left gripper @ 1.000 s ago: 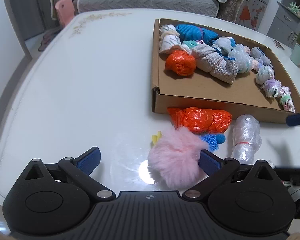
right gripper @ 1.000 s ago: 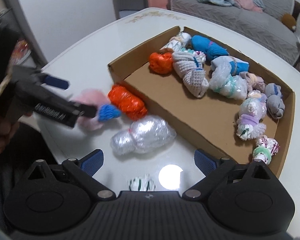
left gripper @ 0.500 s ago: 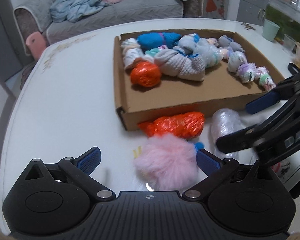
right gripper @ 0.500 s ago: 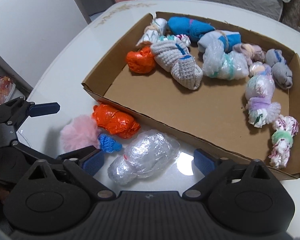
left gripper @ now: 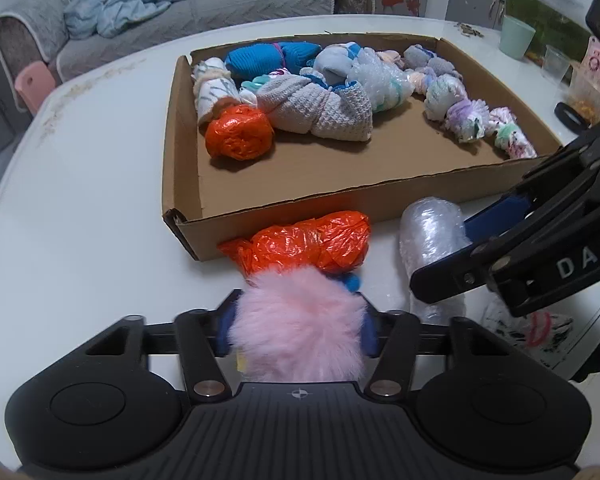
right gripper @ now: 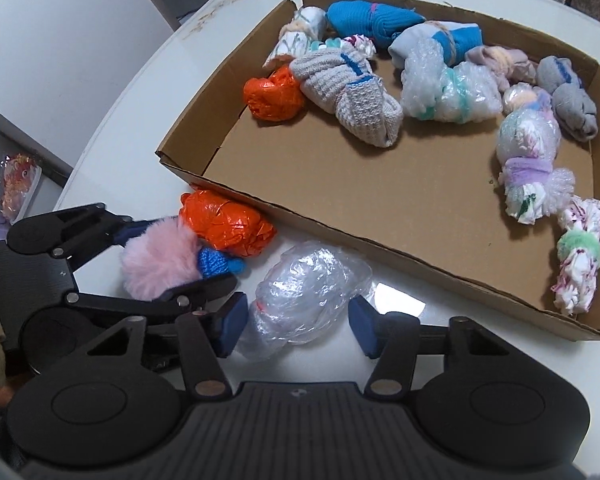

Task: Organize objects
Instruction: 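Grasp pink pom-pom sock with left tool while right tool grasps clear wrapped bundle, then lower pom-pom sock and clear bundle into the tray and open both tools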

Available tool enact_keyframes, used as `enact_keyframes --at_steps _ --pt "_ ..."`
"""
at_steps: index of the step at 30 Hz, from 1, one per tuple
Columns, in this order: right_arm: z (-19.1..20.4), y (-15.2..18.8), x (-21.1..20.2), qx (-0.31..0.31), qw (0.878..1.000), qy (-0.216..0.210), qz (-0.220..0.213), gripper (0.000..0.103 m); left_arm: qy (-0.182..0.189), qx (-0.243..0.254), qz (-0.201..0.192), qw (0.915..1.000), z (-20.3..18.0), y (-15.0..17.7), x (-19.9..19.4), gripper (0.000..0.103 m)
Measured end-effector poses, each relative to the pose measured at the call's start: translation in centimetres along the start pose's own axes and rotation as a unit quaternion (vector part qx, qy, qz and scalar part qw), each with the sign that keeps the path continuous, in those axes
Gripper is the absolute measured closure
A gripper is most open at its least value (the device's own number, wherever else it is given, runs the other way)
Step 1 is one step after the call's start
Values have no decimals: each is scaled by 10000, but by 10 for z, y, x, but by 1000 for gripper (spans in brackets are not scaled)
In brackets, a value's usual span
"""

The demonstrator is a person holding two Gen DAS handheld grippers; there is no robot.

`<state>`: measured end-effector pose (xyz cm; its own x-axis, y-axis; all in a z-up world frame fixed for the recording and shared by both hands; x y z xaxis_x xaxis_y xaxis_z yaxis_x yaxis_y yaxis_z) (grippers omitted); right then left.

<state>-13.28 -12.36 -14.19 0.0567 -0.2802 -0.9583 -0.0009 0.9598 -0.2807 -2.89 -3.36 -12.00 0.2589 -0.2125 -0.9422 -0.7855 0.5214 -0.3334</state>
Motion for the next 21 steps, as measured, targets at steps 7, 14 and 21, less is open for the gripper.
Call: enact_keyframes --at_steps 7,14,21 --pt "9 -3 8 -145 9999 -2 -11 66 -35 78 84 9999 -2 8 -5 59" --pt "18 4 3 -395 9992 -52 34 76 -21 -185 144 9997 12 17 -13 60" --pt "13 10 -29 -551 9980 -96 -309 76 -46 -291 -65 9995 30 14 -45 60"
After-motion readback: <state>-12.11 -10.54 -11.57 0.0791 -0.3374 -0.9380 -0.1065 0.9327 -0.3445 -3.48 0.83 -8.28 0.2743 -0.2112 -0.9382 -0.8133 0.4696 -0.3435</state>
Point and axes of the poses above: each gripper's, at about its wrist camera, not at the fingertips, and x roughly the way its jaws point, z to its left, y to its underside, the point moved 6 cm from there along x, roughly the way its jaws point, and after that the axes turned 13 degrees about z, right-handed, at the moved point
